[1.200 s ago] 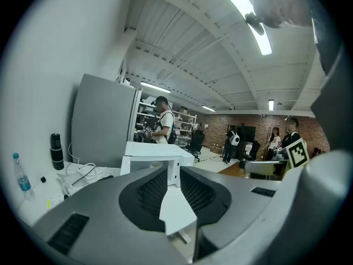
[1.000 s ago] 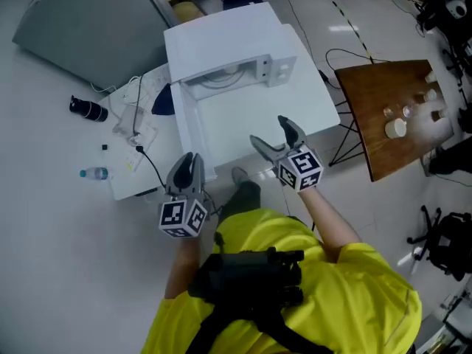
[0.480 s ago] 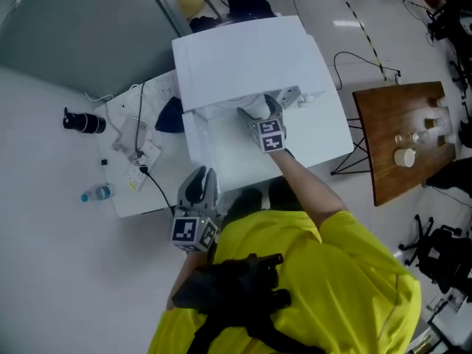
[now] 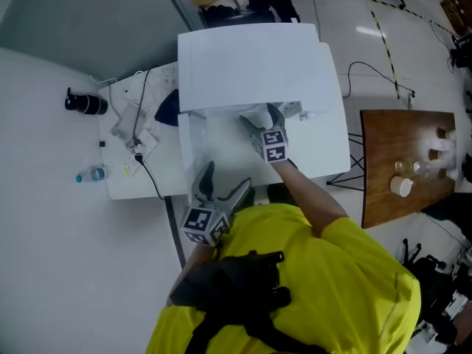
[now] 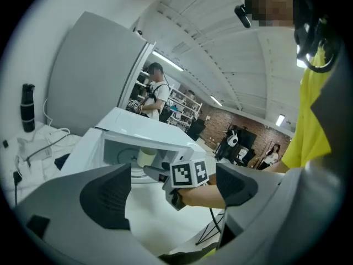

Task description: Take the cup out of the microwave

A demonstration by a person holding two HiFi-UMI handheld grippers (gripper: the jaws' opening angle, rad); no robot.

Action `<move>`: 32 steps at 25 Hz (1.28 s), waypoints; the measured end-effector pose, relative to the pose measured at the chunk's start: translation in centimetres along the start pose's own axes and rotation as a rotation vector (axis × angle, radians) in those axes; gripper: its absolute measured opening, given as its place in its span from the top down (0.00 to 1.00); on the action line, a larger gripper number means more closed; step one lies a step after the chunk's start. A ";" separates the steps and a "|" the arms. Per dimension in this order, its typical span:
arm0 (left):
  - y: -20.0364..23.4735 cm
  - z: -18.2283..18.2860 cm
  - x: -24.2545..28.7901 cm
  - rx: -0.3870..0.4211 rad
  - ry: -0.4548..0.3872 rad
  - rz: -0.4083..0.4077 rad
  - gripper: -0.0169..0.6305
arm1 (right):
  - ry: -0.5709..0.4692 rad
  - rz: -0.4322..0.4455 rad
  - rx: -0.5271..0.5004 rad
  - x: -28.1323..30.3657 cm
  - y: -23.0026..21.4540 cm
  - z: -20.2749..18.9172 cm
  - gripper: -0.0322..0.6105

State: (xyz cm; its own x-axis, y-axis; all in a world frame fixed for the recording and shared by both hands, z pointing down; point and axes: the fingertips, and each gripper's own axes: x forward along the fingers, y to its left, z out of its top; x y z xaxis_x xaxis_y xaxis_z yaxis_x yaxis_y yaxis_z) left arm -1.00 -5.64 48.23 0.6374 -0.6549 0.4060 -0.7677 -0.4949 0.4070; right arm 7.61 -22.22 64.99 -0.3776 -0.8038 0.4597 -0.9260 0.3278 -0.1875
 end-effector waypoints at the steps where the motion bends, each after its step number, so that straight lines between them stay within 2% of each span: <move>1: -0.9 -0.1 0.4 -0.008 -0.007 0.008 0.24 | 0.002 0.004 0.000 0.5 -0.2 -0.3 0.28; 2: -1.7 0.0 0.7 0.001 -0.018 0.019 0.24 | -0.001 0.009 -0.005 1.2 -0.3 -0.3 0.28; 4: -2.7 0.0 1.3 0.012 -0.031 0.042 0.24 | -0.009 0.003 -0.005 3.3 -0.8 -0.1 0.17; 7: -3.1 -0.9 1.5 -0.022 -0.021 0.054 0.24 | -0.018 -0.043 0.025 6.4 -2.3 0.0 0.11; 11: -2.6 -1.6 1.0 -0.072 -0.025 0.080 0.27 | -0.036 -0.084 0.001 9.5 -3.9 1.5 0.13; 17: -2.4 -1.7 1.0 -0.059 -0.026 0.087 0.28 | -0.053 -0.138 -0.083 13.1 -5.4 3.3 0.16; 18: -2.5 -1.8 1.1 -0.057 -0.026 0.082 0.30 | -0.057 -0.150 -0.098 13.2 -5.6 3.4 0.18; 19: -2.6 -1.8 1.2 -0.055 -0.028 0.077 0.32 | -0.061 -0.156 -0.111 13.3 -5.7 3.5 0.24; 20: -2.7 -1.8 1.4 -0.051 -0.027 0.073 0.32 | -0.064 -0.156 -0.122 13.3 -5.8 3.6 0.25; 24: -3.0 -2.0 1.4 -0.031 -0.013 0.063 0.32 | -0.057 -0.122 -0.143 12.9 -5.4 3.3 0.24; 28: -2.8 -2.7 0.8 -0.024 0.025 0.059 0.33 | -0.069 -0.057 -0.184 10.6 -2.9 2.3 0.24; 32: -2.2 -2.2 0.6 -0.028 -0.007 0.081 0.33 | -0.064 0.022 -0.170 6.3 0.0 0.4 0.24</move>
State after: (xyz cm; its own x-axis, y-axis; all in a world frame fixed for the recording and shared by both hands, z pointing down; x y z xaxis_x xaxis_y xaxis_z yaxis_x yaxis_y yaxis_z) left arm 1.23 -3.67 49.40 0.5731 -0.6958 0.4329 -0.8143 -0.4243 0.3961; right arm 5.21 -27.50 67.54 -0.4017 -0.8237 0.4002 -0.9062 0.4204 -0.0445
